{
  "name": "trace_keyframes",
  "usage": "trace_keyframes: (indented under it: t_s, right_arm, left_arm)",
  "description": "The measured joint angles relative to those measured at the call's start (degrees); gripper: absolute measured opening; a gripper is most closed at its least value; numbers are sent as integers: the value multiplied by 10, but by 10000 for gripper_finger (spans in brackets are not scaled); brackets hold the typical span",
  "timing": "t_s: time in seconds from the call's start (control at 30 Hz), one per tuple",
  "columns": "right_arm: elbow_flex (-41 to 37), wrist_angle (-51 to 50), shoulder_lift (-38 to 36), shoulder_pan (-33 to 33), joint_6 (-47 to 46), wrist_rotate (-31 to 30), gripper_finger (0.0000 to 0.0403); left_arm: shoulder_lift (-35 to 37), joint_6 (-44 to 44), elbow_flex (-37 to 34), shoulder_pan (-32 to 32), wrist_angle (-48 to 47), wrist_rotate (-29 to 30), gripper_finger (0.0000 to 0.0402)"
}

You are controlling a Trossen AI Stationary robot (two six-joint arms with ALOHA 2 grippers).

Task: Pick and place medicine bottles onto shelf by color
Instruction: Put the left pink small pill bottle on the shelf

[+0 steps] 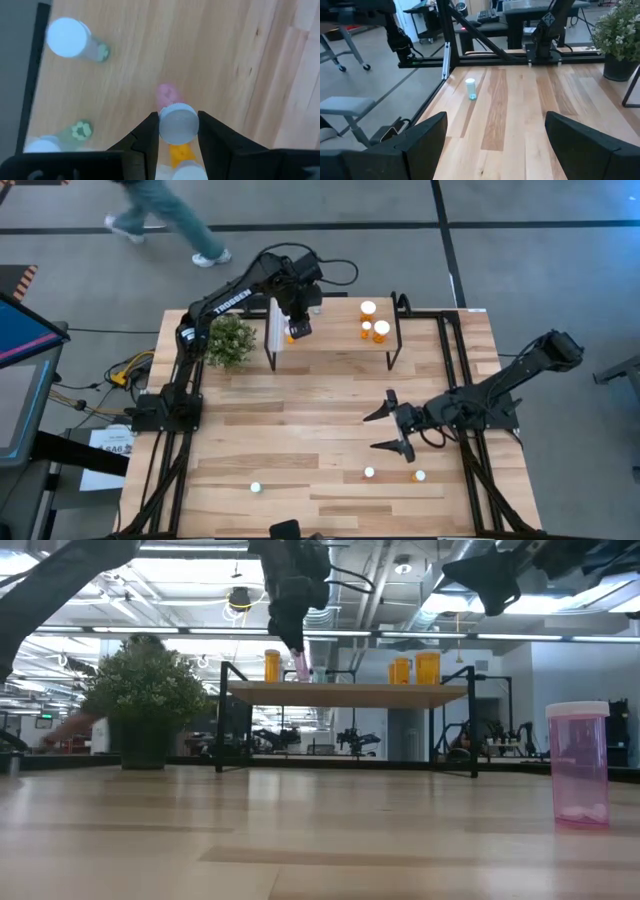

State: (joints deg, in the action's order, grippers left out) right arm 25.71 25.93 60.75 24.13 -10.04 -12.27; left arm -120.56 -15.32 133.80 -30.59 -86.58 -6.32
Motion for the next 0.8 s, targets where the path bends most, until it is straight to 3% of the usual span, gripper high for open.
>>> trace_keyframes:
  t_s: [0.6, 0.8]
  right_arm:
    - [0, 0, 0, -11, 0, 0, 357]
    - [0, 0, 0, -11, 0, 0, 357]
  left_arm:
    - [-6, -5, -1, 0, 4, -1, 97]
    - [-6, -5, -1, 2, 5, -5, 115]
